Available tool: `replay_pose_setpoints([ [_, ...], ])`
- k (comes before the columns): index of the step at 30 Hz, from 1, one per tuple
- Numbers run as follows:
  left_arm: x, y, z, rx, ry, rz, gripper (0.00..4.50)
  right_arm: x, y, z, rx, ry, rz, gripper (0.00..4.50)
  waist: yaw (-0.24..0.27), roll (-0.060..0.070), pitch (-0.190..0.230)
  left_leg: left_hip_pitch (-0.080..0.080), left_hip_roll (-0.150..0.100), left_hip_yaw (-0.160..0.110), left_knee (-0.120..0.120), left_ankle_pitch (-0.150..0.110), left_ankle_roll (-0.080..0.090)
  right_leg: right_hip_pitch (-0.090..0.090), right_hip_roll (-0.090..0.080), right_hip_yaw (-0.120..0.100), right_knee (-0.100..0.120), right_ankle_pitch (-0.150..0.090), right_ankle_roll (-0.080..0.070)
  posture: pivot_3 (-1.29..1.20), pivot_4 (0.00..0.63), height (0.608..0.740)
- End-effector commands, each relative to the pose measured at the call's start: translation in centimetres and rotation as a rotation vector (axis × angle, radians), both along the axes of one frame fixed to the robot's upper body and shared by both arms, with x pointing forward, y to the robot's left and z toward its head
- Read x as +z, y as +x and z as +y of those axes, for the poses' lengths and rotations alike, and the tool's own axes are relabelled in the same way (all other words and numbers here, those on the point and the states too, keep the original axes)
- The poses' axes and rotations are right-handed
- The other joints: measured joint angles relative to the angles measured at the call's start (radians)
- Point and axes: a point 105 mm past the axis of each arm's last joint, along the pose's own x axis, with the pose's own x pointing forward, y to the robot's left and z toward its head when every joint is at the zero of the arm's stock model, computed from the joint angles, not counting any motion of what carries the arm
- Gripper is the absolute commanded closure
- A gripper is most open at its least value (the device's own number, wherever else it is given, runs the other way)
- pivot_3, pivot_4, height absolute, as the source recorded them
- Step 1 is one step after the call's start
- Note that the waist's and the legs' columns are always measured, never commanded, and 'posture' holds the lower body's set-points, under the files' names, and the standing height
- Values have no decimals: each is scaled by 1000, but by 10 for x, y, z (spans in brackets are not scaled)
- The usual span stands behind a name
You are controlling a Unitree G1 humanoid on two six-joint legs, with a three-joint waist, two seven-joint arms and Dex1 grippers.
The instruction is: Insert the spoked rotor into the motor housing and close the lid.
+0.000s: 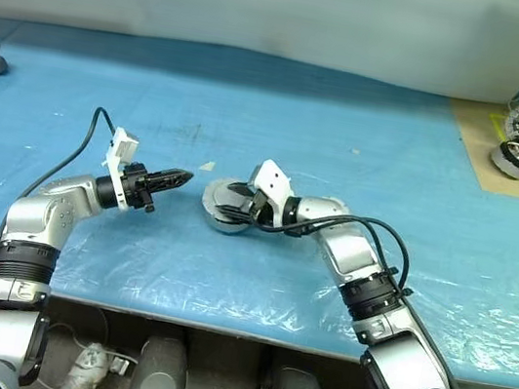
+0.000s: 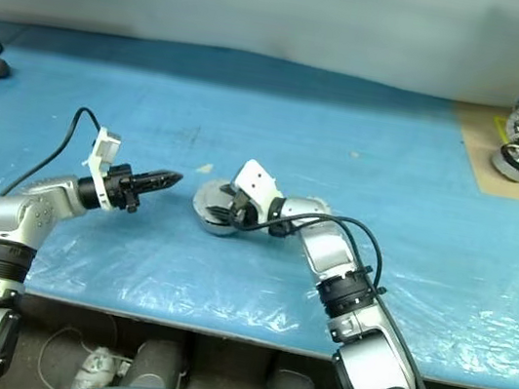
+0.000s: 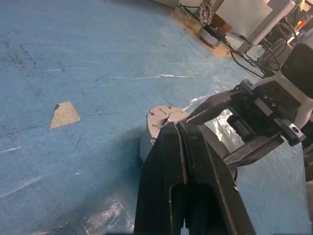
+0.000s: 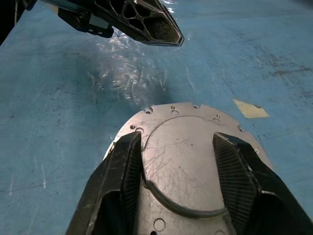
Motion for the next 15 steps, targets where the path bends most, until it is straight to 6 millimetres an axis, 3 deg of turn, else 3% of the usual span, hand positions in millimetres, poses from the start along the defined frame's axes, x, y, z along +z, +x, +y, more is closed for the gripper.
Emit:
replay_pose_setpoints([
  [1,11,4,2,11,-4,-51,4500,-28,-6,-8,-14,-70,102,1926,0,0,0,2,0,0,0,0,0,1,0,0,0,0,0,0,150,740],
  [3,11,4,2,13,-3,-51,4500,-30,-6,-10,-16,-80,99,1926,0,0,0,3,0,0,-1,0,0,3,0,0,-1,0,0,0,150,740],
  [8,11,4,1,11,-2,-51,4500,3,-5,-7,-8,73,92,1926,1,0,0,3,0,0,-1,0,0,3,0,1,-2,0,0,0,150,740],
  [11,11,4,1,11,-2,-50,4500,12,-7,-5,6,108,91,1356,0,0,0,1,0,0,-2,0,0,1,0,1,-3,0,0,0,150,740],
  [15,10,5,0,7,-2,-50,4500,9,-7,-1,-2,89,105,22,0,0,0,0,0,1,-4,0,0,-1,0,1,-3,0,0,0,150,740],
])
